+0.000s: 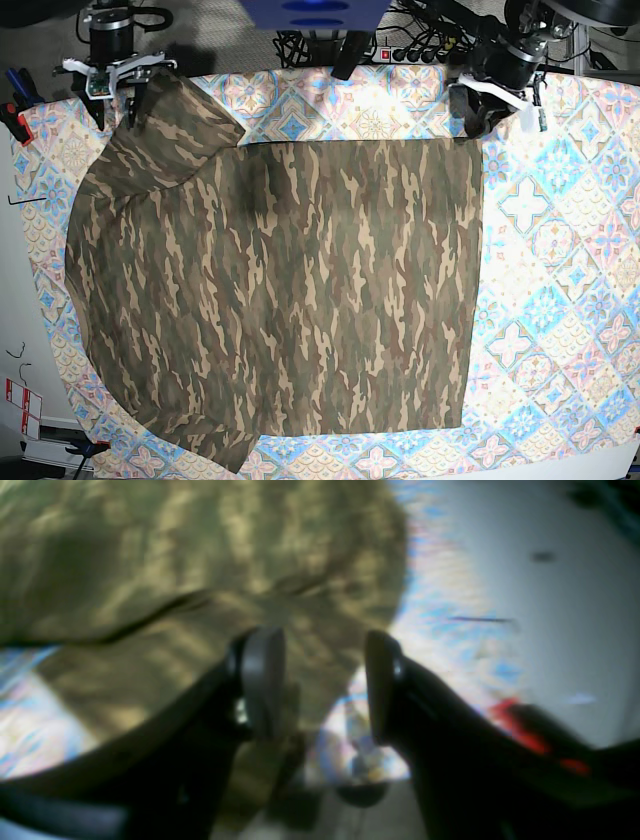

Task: Fold the T-shirt properly
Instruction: 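Lower both grippers toward the shirt's shoulder corners near the collar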

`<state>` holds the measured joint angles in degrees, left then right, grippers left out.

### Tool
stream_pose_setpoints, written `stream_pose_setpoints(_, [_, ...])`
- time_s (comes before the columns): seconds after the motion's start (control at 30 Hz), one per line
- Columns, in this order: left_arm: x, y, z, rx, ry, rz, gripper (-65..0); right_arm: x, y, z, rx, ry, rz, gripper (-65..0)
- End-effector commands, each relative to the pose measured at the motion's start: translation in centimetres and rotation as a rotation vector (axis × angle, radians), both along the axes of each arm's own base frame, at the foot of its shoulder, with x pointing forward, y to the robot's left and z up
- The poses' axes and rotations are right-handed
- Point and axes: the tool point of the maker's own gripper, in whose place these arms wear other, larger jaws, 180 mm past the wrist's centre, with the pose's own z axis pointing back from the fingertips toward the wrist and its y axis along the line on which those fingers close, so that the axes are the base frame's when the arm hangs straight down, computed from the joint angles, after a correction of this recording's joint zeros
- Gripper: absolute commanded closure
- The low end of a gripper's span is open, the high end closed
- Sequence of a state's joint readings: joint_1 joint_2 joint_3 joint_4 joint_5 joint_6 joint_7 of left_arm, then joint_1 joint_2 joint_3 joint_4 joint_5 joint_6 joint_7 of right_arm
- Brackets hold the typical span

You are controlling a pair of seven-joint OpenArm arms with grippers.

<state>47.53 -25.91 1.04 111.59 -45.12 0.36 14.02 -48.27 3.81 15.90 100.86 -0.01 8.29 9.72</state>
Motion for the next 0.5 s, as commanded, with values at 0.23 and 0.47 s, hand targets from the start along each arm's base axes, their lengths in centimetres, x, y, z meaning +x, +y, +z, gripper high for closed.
stream_pose_setpoints(0.23, [-1.7, -4.2, -0.3, -0.091, 0.034, -0.078, -18.6, 0.2, -1.2, 1.4, -0.033, -0.041, -0.003, -25.4])
stream_pose_setpoints(0.47, [-1.4, -3.7, -0.1, -0.068, 0.026, -0.103, -30.8, 0.1, -0.8, 1.3, -0.023, -0.041, -0.003, -25.4])
